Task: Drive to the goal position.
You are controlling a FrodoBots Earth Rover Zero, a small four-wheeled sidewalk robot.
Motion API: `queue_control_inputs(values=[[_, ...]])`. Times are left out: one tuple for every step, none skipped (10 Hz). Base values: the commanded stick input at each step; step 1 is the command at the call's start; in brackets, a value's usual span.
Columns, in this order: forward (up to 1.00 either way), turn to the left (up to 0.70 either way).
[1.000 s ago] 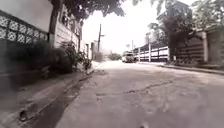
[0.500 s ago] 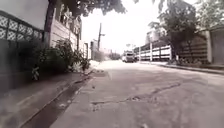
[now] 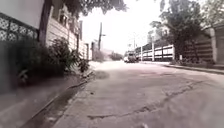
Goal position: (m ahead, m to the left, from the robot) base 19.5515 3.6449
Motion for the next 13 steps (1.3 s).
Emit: queue_control_inputs(values=[[0.7,0.0],[0.7,0.0],[0.7,0.0],[0.7,0.0],[0.7,0.0],[0.7,0.0],[0.7,0.0],[0.7,0.0],[0.7,0.0],[0.7,0.0],[0.7,0.0],[0.7,0.0],[0.7,0.0]])
